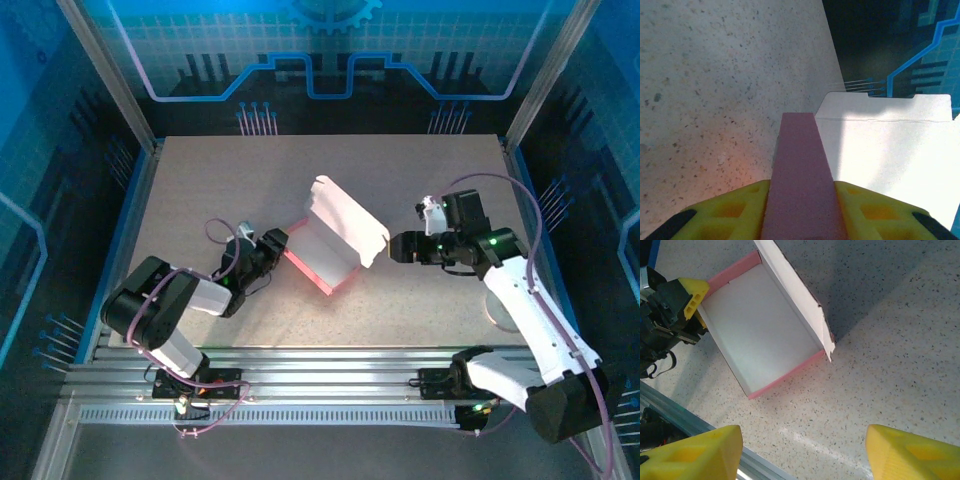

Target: Fold the paper box

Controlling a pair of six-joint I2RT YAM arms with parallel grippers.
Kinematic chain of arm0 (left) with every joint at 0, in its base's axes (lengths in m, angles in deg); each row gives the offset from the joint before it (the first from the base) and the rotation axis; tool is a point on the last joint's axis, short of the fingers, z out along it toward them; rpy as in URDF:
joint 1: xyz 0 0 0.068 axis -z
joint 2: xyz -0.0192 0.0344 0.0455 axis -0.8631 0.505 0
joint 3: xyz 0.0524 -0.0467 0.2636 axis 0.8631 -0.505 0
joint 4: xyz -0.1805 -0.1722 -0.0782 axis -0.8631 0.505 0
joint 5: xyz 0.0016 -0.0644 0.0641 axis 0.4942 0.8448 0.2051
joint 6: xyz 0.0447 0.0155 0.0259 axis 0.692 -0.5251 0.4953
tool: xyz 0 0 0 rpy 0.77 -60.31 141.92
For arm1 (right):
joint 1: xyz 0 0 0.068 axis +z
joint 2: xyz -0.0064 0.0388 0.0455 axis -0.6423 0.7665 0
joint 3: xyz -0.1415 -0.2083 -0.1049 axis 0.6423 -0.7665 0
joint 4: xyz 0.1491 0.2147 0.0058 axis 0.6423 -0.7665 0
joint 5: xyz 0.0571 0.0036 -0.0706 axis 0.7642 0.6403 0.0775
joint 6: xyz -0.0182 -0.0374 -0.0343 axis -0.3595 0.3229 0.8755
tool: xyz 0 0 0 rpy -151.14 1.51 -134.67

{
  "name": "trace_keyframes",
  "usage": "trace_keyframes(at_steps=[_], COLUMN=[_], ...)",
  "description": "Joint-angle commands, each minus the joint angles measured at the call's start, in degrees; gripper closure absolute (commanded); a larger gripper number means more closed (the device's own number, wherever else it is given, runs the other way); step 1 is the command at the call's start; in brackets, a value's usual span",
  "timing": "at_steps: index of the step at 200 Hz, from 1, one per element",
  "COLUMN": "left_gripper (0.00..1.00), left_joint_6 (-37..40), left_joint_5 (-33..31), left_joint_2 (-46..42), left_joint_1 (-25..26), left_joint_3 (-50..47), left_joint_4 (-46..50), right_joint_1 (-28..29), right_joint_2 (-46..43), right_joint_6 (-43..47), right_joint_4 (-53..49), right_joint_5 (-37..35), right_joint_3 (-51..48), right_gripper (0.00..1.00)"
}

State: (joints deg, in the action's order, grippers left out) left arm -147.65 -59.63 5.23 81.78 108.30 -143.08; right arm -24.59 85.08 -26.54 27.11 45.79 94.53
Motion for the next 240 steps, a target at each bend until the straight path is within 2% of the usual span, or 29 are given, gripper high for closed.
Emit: trace_keyframes(at_steps=[1,42,122,213,240], left_gripper=[0.63,0.62,0.62,0.61,0.59], left_joint_6=[-1.25,-1.59,-0.95,-0.68,-0.33], left_joint_5=[-1.99,-2.15,-2.36,-2.23,-1.75], left_joint_2=[1.18,1.47,-0.42,-1.03,-1.58], left_joint_1=[-0.31,-0.31,-0.34,-0.36,-0.31], left_joint_3=[-2.06,-3.64,-4.33,-4.64,-5.04], left_joint_4=[-6.48,-6.52,-3.5,-2.79,-2.29], right_joint_1=[0.82,3.48,4.4,6.64,7.04], right_joint_2=[0.5,4.23,14.06,19.35,20.0], right_joint_6=[1.13,2.67,1.54,0.68,1.06], right_joint_4=[5.54,13.76,23.28,26.66,27.1], right_joint_5=[1.26,-1.04,-2.89,-5.48,-6.47], right_joint_3=[-1.83,-4.07,-3.67,-2.91,-2.78], right_gripper=[0.33,0.34,0.47,0.7,0.81])
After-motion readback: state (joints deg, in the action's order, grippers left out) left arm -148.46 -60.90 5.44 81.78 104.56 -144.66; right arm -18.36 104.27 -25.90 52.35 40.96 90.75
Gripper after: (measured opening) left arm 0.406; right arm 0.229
